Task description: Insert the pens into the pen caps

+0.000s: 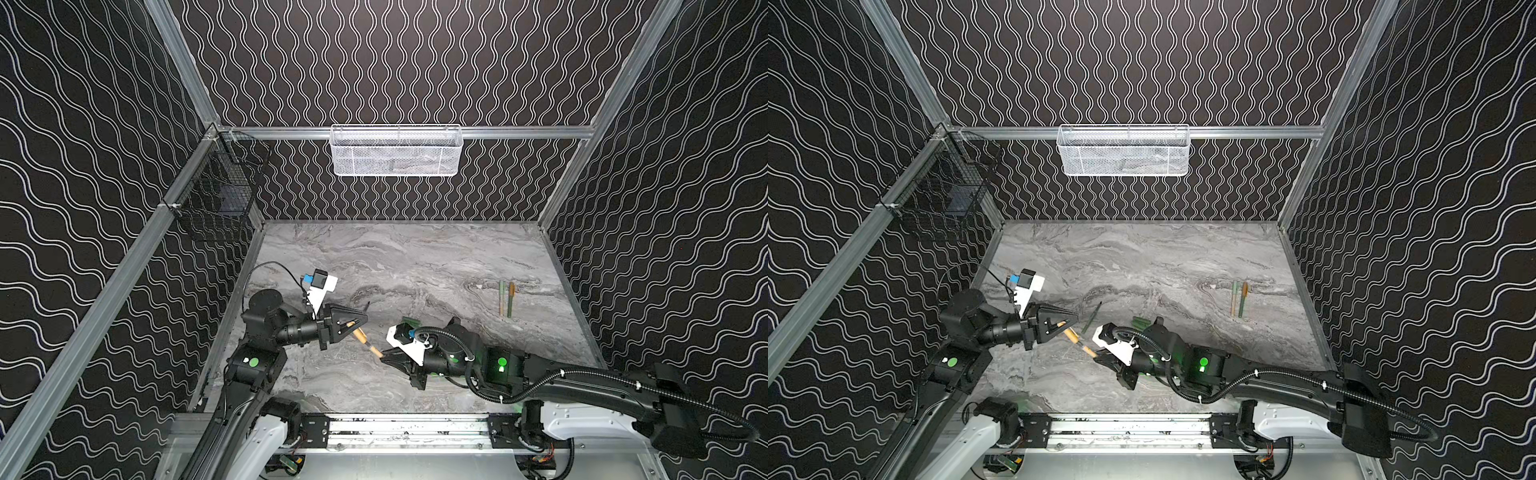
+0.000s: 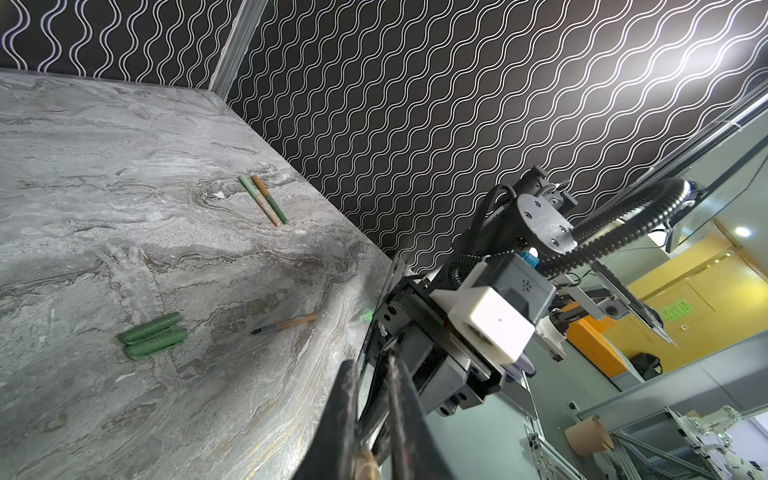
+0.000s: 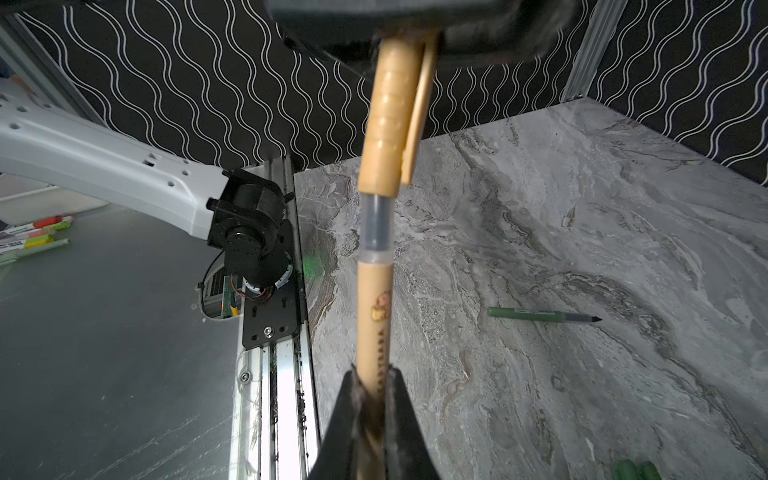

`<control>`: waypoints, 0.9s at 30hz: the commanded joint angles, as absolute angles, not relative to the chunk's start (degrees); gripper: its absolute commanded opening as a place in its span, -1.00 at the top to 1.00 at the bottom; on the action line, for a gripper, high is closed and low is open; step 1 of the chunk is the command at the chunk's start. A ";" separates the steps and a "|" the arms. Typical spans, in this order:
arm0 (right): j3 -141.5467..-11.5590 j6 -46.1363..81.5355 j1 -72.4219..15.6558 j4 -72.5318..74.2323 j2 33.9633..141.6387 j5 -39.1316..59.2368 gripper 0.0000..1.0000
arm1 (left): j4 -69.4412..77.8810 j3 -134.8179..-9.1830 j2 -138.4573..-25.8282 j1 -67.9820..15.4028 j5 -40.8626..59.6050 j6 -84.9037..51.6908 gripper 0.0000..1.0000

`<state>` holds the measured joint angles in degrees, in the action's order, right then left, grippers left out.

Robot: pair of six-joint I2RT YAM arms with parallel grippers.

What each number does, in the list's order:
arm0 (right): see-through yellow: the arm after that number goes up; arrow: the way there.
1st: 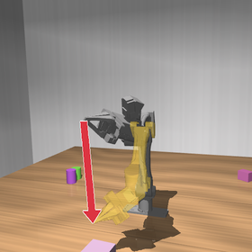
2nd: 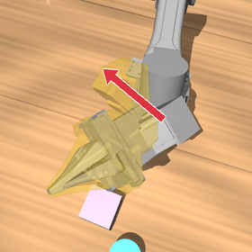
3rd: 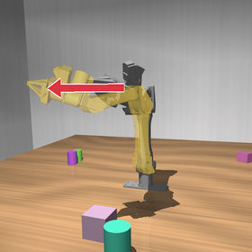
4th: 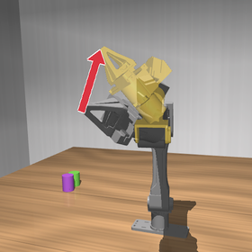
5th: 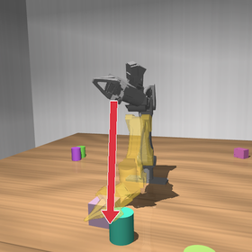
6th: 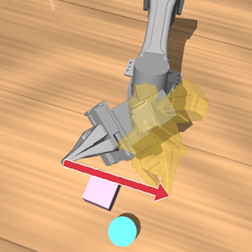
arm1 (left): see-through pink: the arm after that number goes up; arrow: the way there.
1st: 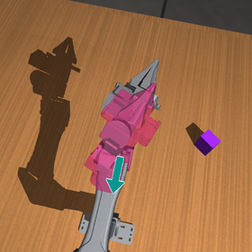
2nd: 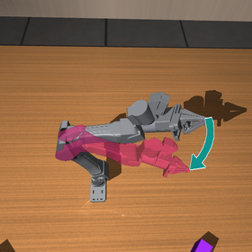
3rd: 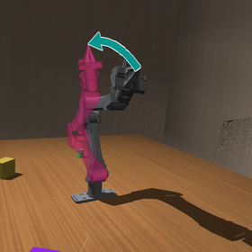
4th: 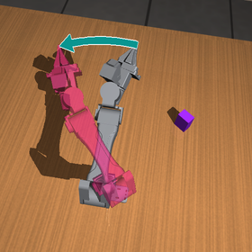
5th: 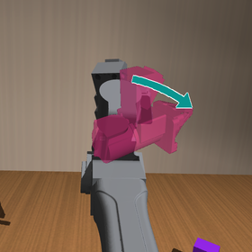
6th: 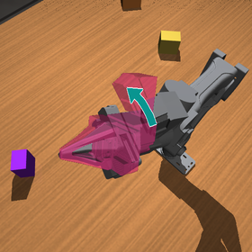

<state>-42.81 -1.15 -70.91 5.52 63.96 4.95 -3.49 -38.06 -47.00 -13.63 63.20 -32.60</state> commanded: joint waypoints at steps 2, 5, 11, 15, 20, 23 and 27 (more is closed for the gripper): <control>-43.66 -3.02 -70.92 13.41 63.46 4.48 1.00 | -1.46 -37.50 -47.78 -14.06 65.18 -34.14 1.00; -44.46 -3.48 -70.93 13.91 63.92 4.05 1.00 | -2.98 -37.92 -47.66 -14.24 64.60 -33.05 1.00; -48.14 -3.79 -70.90 13.00 66.41 3.99 1.00 | -4.00 -38.10 -48.03 -14.50 64.07 -32.36 0.73; -51.08 -3.78 -70.76 10.69 68.25 4.14 1.00 | -5.77 -38.80 -48.38 -14.44 63.06 -30.89 0.55; -51.90 -3.42 -70.76 9.70 68.69 3.88 1.00 | -7.45 -39.27 -48.51 -14.50 62.05 -29.68 0.23; -52.20 -3.33 -70.90 9.38 68.82 3.90 1.00 | -8.27 -39.55 -48.41 -14.48 61.66 -29.00 0.41; -52.77 -2.79 -70.83 9.14 69.34 2.51 0.99 | -8.61 -39.47 -48.69 -14.46 61.47 -28.74 0.53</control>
<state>-51.77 -2.50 -70.76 5.43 69.14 2.87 -7.60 -39.09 -48.21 -14.57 62.89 -30.00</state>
